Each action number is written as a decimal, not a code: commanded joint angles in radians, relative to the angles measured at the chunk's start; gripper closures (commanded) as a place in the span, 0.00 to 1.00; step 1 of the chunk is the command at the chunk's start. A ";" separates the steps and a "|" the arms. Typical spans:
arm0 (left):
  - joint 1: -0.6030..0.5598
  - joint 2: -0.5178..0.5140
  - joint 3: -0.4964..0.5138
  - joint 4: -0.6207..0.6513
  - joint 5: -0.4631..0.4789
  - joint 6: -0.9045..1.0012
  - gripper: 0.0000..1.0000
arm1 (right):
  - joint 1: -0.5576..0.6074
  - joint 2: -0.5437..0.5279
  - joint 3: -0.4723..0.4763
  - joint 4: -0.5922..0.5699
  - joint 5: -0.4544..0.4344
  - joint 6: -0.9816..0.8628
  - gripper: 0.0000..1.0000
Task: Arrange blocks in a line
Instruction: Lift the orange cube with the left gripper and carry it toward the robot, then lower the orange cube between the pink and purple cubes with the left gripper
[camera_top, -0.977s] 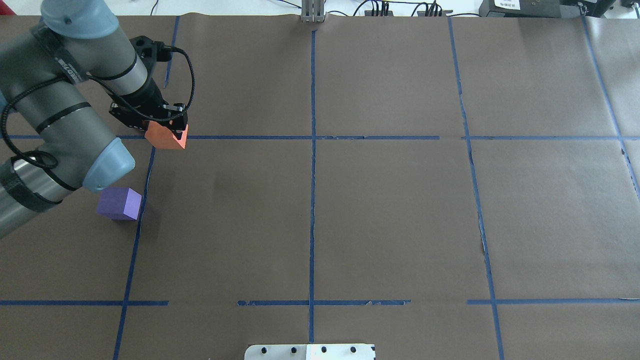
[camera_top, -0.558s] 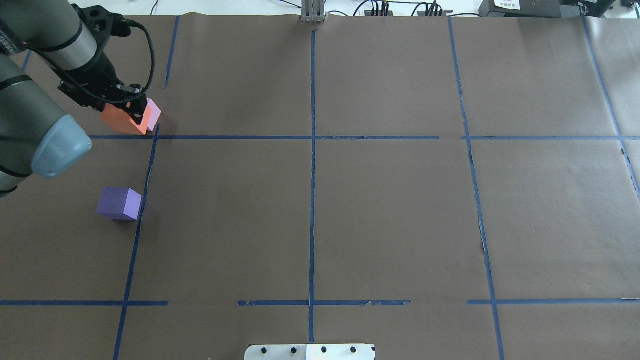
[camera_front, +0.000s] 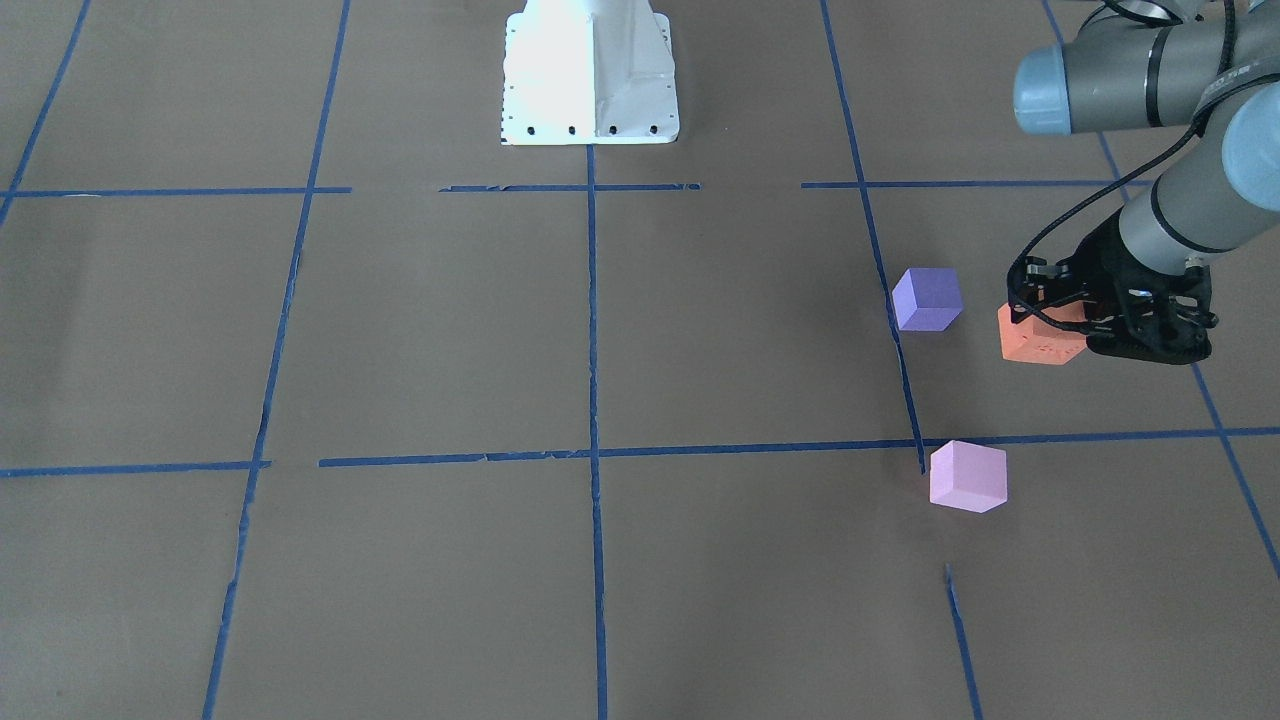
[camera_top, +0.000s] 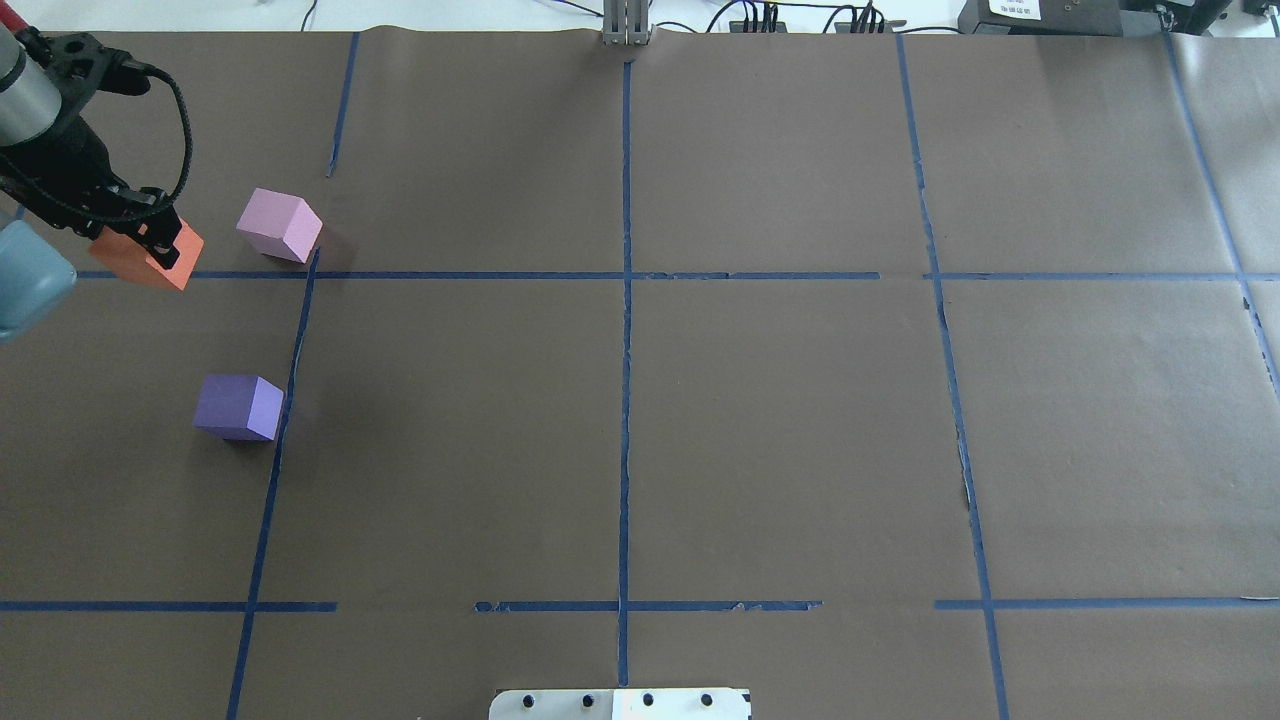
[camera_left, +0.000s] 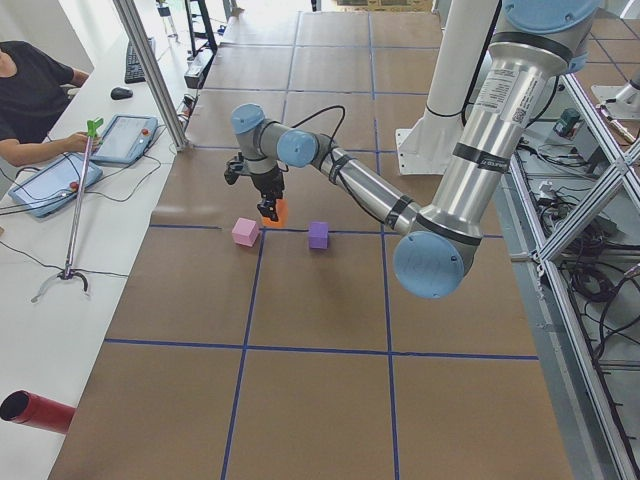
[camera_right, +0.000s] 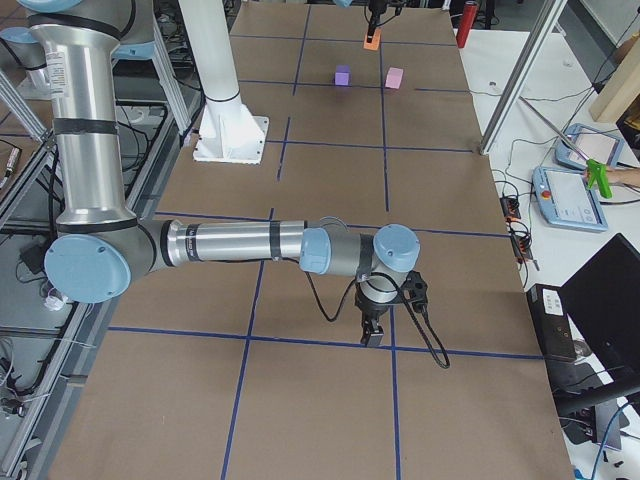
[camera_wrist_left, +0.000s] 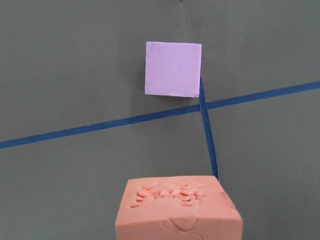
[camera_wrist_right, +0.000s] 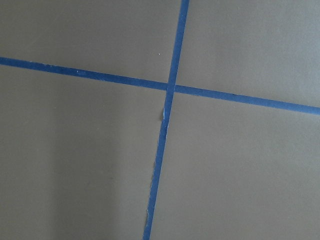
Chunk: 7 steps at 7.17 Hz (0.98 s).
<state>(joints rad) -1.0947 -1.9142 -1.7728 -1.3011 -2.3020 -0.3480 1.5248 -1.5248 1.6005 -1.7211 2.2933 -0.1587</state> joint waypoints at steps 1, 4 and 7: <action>0.003 -0.005 0.103 -0.062 -0.097 -0.011 1.00 | 0.000 0.000 -0.001 0.000 0.000 0.001 0.00; 0.073 -0.006 0.160 -0.208 -0.099 -0.155 1.00 | 0.000 0.000 0.001 0.000 0.000 0.001 0.00; 0.107 -0.012 0.239 -0.323 -0.091 -0.212 1.00 | 0.000 0.000 -0.001 0.000 0.000 -0.001 0.00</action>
<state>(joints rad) -0.9997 -1.9247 -1.5613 -1.5874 -2.3957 -0.5438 1.5248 -1.5248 1.6008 -1.7211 2.2933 -0.1587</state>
